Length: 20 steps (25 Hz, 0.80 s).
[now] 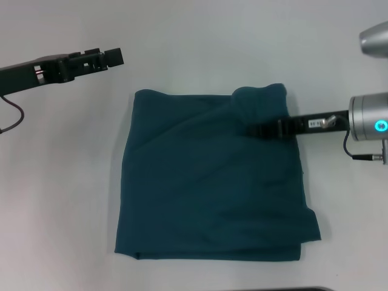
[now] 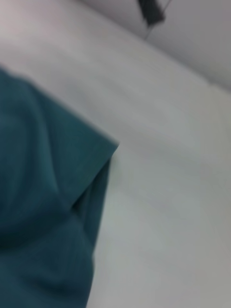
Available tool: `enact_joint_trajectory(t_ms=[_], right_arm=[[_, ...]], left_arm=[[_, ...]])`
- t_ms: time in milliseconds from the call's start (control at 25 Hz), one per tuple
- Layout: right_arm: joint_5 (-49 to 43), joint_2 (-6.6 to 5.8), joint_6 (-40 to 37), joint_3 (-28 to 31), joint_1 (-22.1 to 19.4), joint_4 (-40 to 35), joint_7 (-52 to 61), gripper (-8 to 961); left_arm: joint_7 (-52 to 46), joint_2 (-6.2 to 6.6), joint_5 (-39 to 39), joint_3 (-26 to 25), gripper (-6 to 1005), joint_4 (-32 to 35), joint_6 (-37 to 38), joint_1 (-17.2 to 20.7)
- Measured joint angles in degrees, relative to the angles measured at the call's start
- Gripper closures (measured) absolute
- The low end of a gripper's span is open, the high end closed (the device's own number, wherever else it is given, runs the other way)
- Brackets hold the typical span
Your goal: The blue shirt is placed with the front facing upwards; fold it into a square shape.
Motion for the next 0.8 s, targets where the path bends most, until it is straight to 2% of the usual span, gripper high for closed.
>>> enact_joint_trajectory(t_ms=[200, 480, 800], right_arm=[[2.46, -0.33, -3.04, 3.36, -0.31, -2.15, -1.2, 882], [2.42, -0.57, 0.64, 4.77, -0.2, -2.71, -0.81, 876], [-0.66, 0.2, 3.38, 3.55, 0.33, -1.19, -0.67, 869]], left_arm=[[-0.21, -0.03, 0.0, 0.0, 48, 0.0, 0.11, -0.02], [-0.36, -0.16, 0.0, 0.0, 49, 0.0, 0.24, -0.02], [-0.4, -0.21, 0.0, 0.08, 48, 0.0, 0.02, -0.06]])
